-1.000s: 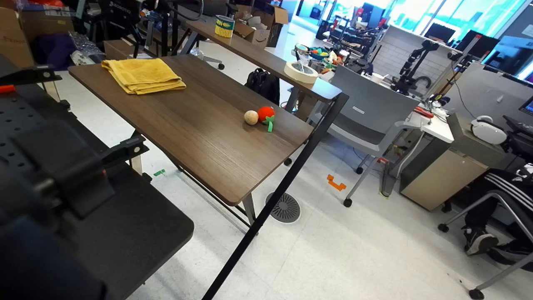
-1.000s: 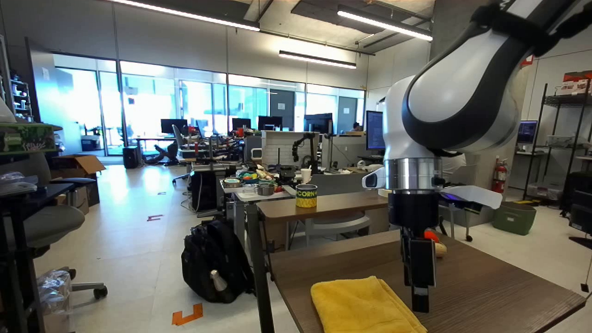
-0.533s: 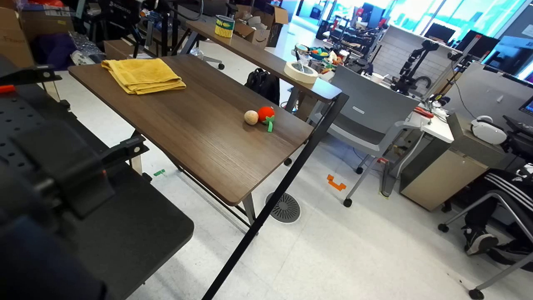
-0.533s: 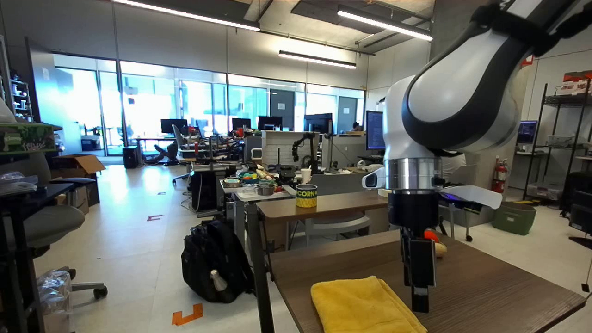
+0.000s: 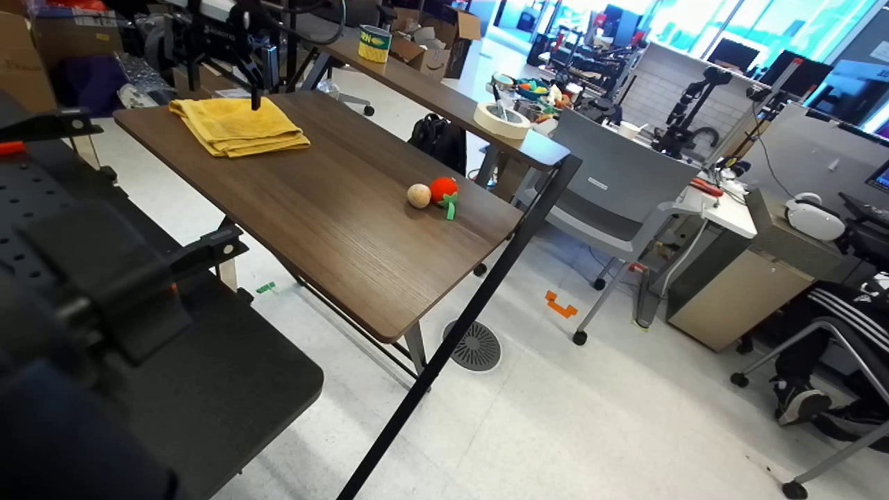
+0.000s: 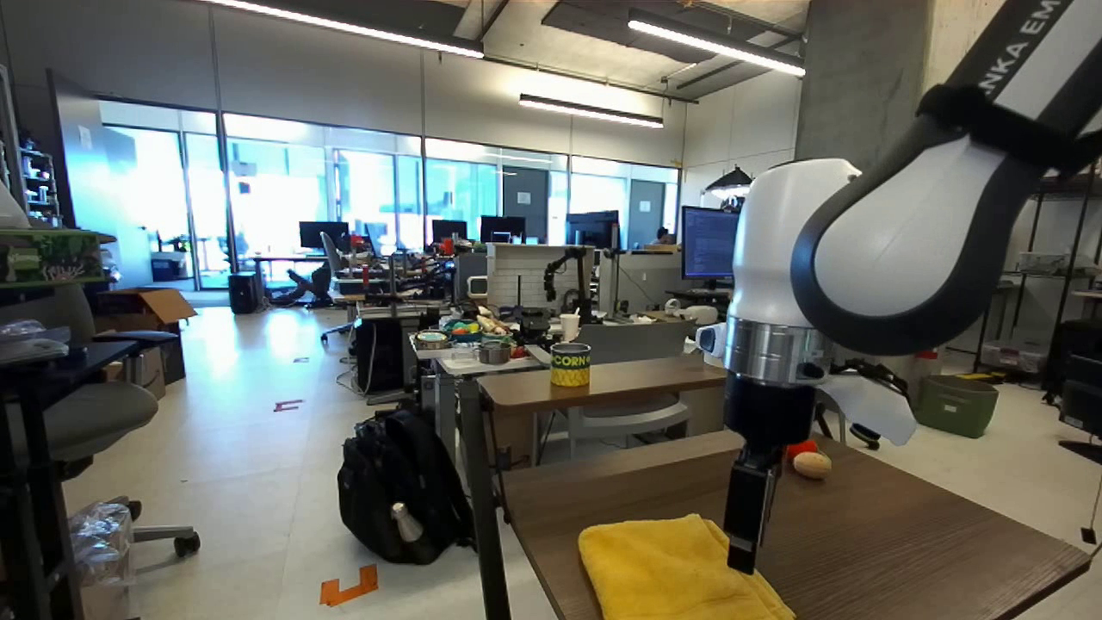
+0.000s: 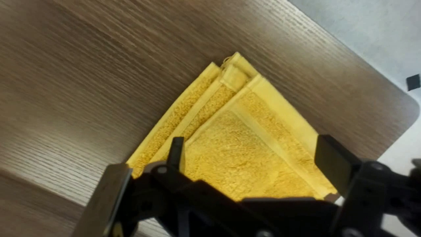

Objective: Use the towel to wipe the table

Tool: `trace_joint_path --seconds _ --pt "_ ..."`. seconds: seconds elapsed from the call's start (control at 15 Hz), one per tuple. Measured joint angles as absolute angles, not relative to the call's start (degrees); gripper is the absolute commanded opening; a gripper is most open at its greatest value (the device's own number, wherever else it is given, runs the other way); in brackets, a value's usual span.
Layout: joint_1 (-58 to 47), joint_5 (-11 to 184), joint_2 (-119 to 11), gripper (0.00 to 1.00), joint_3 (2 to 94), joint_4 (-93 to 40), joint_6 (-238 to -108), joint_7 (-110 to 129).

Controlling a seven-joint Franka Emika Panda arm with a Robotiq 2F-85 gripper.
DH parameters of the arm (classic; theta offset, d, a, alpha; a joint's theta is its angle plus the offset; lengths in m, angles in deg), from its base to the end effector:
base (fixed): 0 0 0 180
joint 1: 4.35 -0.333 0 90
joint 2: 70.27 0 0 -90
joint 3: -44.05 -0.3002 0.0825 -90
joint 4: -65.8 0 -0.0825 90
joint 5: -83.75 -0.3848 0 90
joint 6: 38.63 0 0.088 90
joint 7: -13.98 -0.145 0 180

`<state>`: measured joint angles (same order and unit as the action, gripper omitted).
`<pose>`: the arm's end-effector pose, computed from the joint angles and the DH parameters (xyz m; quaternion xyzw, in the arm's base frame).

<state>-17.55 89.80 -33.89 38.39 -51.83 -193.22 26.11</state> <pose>0.5445 0.1923 0.0738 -0.9528 -0.3033 -0.0073 0.0067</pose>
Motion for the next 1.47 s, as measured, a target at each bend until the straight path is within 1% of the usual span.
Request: trace_joint_path --seconds 0.27,0.33,0.47,0.6,0.87,1.07,1.47 --pt "-25.89 91.98 -33.08 1.0 45.26 -51.37 -193.05 9.06" --pt "-26.53 91.25 -32.71 1.0 44.76 -50.95 -191.36 6.83" --pt "-23.91 88.54 -32.2 1.0 39.24 -50.65 -190.55 9.72" --pt "-22.11 87.9 -32.19 1.0 36.85 -50.6 -190.54 10.99" --pt "-21.16 87.97 -32.18 1.0 36.83 -50.61 -190.54 11.27" --pt "-22.99 89.19 -31.01 1.0 39.11 -48.99 -190.45 7.34" --pt "-27.37 89.5 -21.33 1.0 41.77 -37.11 -188.58 -0.88"
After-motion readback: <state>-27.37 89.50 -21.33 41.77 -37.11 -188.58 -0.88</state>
